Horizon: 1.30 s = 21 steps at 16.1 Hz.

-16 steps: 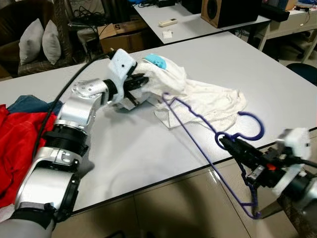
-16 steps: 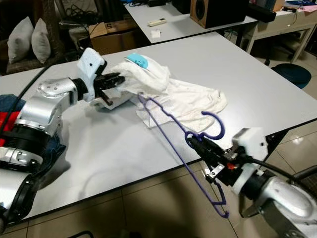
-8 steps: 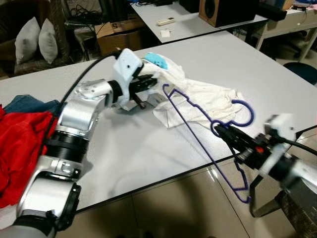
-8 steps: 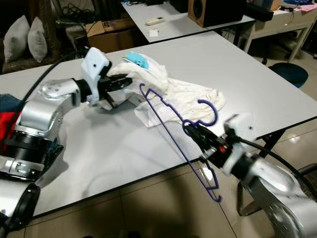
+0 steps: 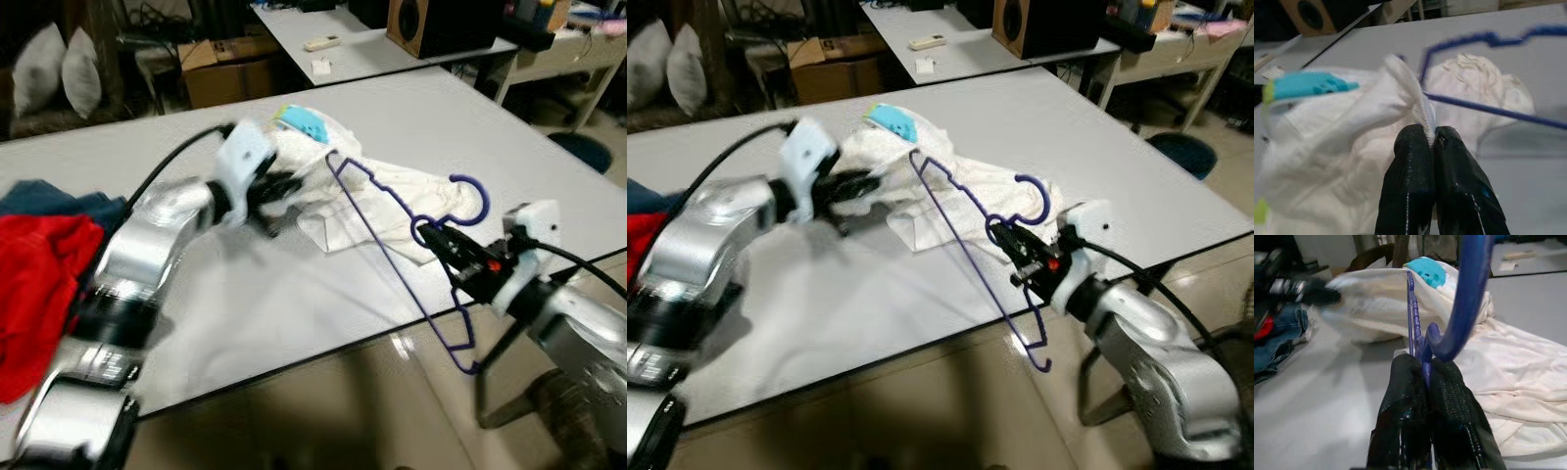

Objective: Hang hanger

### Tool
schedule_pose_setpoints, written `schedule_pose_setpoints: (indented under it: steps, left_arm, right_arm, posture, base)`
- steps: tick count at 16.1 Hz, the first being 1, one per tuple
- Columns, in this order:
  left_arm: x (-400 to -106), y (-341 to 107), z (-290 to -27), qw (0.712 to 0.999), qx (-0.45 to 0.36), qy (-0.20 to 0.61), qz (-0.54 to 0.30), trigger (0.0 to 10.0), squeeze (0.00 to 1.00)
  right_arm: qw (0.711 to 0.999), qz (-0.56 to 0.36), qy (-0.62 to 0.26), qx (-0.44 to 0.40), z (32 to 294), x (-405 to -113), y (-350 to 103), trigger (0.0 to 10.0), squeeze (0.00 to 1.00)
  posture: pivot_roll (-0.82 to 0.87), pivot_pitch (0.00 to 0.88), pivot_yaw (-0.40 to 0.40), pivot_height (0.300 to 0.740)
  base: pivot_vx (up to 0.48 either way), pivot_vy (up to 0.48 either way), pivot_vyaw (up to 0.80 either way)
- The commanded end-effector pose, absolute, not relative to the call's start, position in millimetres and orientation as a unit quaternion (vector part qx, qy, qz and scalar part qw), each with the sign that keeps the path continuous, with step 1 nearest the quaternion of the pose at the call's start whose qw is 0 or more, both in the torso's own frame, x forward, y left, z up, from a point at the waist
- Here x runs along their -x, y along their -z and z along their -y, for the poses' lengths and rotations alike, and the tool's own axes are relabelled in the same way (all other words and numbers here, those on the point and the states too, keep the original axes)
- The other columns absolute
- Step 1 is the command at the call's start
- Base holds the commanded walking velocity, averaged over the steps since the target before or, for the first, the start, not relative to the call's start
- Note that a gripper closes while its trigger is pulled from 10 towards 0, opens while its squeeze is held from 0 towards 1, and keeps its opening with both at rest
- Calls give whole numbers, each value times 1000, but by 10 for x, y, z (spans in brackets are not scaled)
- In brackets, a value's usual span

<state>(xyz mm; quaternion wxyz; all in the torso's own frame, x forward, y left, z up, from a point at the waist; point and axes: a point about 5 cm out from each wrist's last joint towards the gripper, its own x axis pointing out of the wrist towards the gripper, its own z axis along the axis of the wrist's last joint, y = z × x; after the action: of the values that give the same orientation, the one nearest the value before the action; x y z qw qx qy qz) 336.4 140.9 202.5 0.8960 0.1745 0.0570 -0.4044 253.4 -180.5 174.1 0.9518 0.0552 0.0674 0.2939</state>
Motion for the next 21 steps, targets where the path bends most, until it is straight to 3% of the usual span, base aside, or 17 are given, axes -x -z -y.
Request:
schedule_pose_setpoints:
  steps: [1,3,6,11,14,17,18,21]
  left_arm:
    - [-3330,-2071,-1374,889,-188,415,-51,0,0]
    - [-3303,-2091,-1365,895,-184,405,-36,0,0]
    - [-3332,-2169,-1365,904,-204,376,-5,0,0]
    - [-3276,-2187,-1285,885,-209,417,3,0,0]
    - [-3163,-2188,-1157,844,-241,479,28,0,0]
    - [-3092,-2225,-1088,817,-256,514,49,0,0]
    - [-3094,-2260,-1054,814,-267,512,68,0,0]
    - [-3223,-2384,-1102,837,-295,448,106,0,0]
  right_arm:
    - [950,-71,-296,-63,1786,-2561,-1751,10000,0]
    - [939,-97,-317,-97,1709,-2613,-1677,10000,0]
    - [922,-131,-356,-76,1619,-2614,-1593,10000,0]
    - [942,-91,-315,-71,1693,-2679,-1718,10000,0]
    - [925,-83,-309,-206,1634,-2749,-1729,10000,0]
    - [905,-115,-305,-273,1628,-2802,-1542,10000,0]
    - [896,-138,-299,-298,1641,-2821,-1445,10000,0]
    - [884,-174,-297,-316,1685,-2790,-1336,10000,0]
  posture:
    - [-21,0,-12,740]
    - [-6,0,-47,740]
    - [5,0,-70,740]
    - [-15,0,-42,740]
    - [-17,0,-33,740]
    - [-12,0,-32,740]
    - [-12,0,-32,740]
    - [-3,0,-44,740]
  base:
    - [0,0,0]
    - [0,0,0]
    - [0,0,0]
    - [0,0,0]
    - [0,0,0]
    - [0,0,0]
    - [0,0,0]
    - [0,0,0]
